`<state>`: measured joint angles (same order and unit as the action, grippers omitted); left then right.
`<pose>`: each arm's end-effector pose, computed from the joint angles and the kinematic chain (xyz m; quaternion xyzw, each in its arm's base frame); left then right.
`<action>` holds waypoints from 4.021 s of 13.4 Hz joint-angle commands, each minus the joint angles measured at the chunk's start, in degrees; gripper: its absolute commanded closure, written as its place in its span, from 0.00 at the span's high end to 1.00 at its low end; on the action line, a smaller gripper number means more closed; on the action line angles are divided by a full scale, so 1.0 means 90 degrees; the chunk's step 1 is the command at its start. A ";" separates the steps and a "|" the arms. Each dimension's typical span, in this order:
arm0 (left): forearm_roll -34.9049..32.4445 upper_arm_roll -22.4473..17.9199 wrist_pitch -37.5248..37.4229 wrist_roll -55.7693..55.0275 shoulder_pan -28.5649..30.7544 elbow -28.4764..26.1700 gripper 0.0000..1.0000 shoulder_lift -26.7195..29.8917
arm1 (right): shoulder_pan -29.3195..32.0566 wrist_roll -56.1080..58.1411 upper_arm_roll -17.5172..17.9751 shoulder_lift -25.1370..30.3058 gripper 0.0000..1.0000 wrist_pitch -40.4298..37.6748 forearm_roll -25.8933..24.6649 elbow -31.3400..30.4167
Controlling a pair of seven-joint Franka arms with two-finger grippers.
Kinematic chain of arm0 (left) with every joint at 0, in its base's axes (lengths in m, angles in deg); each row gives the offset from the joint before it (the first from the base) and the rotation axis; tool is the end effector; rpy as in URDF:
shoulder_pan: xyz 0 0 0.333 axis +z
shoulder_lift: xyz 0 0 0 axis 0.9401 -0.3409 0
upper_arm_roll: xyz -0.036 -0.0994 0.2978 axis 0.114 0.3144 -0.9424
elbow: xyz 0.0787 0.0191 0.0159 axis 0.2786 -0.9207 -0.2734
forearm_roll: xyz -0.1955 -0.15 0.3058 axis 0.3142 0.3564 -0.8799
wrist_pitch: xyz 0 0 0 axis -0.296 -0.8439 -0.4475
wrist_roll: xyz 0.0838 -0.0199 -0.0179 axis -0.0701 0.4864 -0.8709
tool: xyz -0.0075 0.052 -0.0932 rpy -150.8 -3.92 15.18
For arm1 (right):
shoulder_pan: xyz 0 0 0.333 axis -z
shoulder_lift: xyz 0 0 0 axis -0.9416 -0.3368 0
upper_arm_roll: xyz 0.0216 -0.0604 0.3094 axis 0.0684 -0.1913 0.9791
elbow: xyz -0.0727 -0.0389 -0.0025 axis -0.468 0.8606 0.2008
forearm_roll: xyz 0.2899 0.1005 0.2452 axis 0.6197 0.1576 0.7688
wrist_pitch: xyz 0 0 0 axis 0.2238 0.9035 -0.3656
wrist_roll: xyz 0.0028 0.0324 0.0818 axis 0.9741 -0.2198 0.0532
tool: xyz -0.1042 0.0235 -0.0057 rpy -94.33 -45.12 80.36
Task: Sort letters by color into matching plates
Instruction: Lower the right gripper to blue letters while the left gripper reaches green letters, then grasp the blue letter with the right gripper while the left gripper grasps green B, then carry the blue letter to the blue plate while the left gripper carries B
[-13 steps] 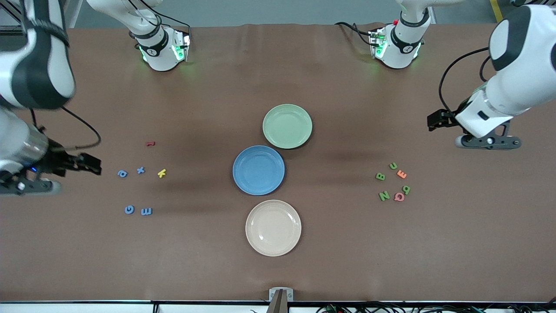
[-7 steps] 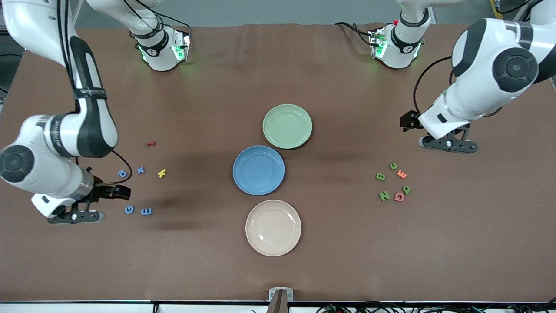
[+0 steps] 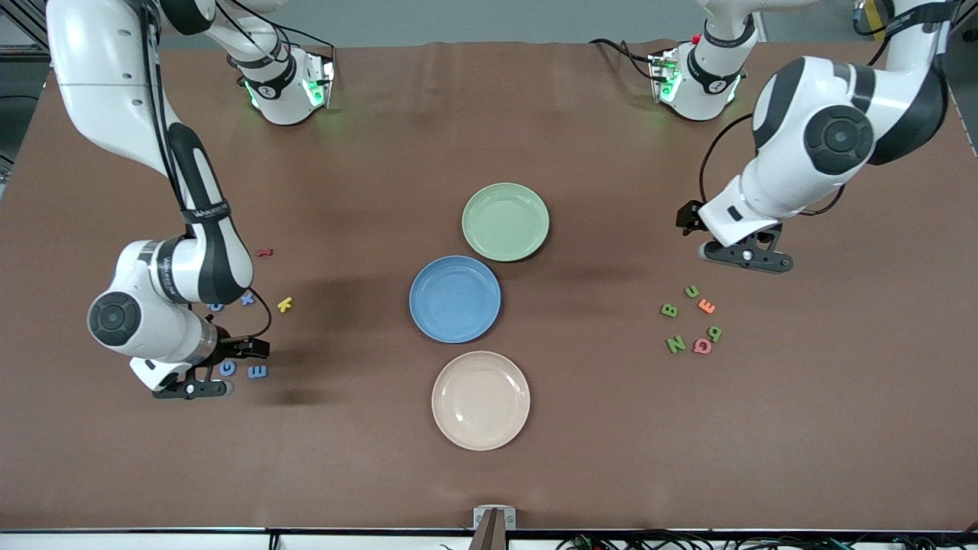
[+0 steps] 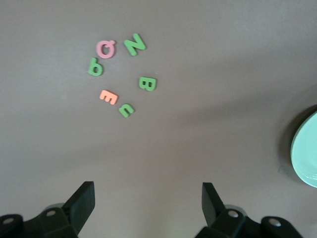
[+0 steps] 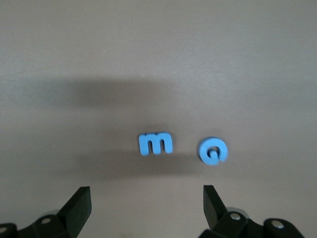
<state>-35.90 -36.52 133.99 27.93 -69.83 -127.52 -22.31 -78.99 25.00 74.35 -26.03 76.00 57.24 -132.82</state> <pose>0.5221 -0.1682 0.4210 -0.9906 0.1209 0.0628 0.0102 0.6880 0.0327 0.2383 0.9997 0.0190 -0.0153 0.0099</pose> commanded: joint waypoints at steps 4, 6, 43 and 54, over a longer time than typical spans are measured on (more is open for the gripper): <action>-0.0003 0.0170 0.0662 0.0000 0.0042 -0.0652 0.93 0.0123 | 0.0074 0.0067 0.0101 -0.0462 1.00 0.0692 0.0164 0.0079; -0.0013 0.0248 0.0828 0.0000 0.0042 -0.0778 0.93 0.0093 | 0.0152 0.0446 0.0101 -0.0609 1.00 0.0693 0.0183 0.0205; -0.1546 0.0141 0.4081 0.0088 0.0618 -0.0261 0.57 -0.3090 | -0.0861 -0.1715 0.0453 0.0259 0.27 -0.1015 0.0154 0.0509; -0.1556 0.0053 0.4032 0.0088 0.0579 -0.0310 0.45 -0.3208 | -0.2913 -0.4552 0.0472 -0.0023 0.28 -0.0440 0.0457 0.0636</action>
<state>-48.77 -35.78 170.60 29.10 -64.28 -130.42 -50.97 -104.46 -15.42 79.09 -24.90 70.69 60.23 -127.00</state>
